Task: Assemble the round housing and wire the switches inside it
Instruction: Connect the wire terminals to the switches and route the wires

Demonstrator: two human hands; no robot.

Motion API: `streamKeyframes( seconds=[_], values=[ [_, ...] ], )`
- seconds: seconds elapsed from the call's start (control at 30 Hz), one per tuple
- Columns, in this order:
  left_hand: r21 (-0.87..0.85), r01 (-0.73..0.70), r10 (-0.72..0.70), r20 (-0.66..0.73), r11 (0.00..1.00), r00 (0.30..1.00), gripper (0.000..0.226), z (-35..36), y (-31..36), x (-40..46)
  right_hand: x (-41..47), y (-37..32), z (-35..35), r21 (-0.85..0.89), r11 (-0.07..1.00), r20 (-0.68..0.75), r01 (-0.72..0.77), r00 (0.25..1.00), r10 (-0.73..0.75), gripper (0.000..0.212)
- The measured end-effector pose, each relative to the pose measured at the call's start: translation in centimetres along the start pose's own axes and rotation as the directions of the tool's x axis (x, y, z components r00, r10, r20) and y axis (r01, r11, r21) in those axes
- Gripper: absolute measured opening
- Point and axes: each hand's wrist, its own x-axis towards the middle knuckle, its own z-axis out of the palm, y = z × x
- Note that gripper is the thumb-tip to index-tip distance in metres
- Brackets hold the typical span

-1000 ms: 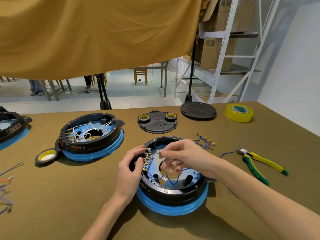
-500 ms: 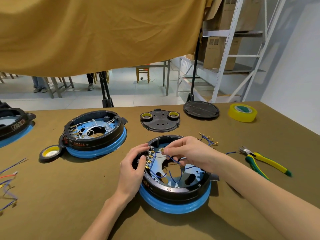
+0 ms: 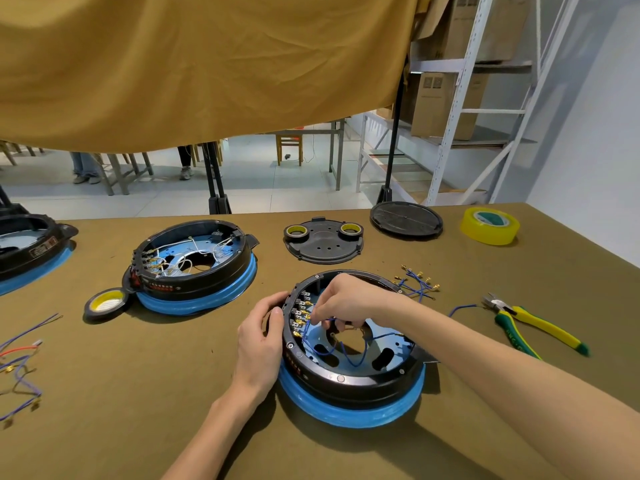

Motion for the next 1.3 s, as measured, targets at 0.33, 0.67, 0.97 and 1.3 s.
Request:
streamKeyframes(
  seconds=[0.33, 0.67, 0.97, 1.3],
  values=[
    [0.094, -0.011, 0.023, -0.123, 0.995, 0.992, 0.032, -0.18, -0.18, -0.48, 0.86, 0.79, 0.57, 0.167, 0.986, 0.05, -0.022, 0.999, 0.014, 0.019],
    [0.124, -0.053, 0.067, -0.115, 0.991, 0.991, 0.028, -0.4, -0.16, -0.45, 0.95, 0.39, 0.59, 0.202, 0.979, 0.043, -0.017, 0.999, 0.009, 0.017],
    [0.119, -0.09, 0.104, -0.115, 0.989, 0.988, 0.027, -0.36, -0.28, -0.54, 1.05, 0.26, 0.63, 0.305, 0.951, 0.05, -0.049, 0.998, 0.035, 0.009],
    [0.116, -0.092, 0.105, -0.109, 0.989, 0.989, 0.027, -0.43, -0.46, -0.52, 0.75, -0.04, 0.79, 0.335, 0.939, 0.042, -0.075, 0.997, 0.065, 0.009]
  ],
)
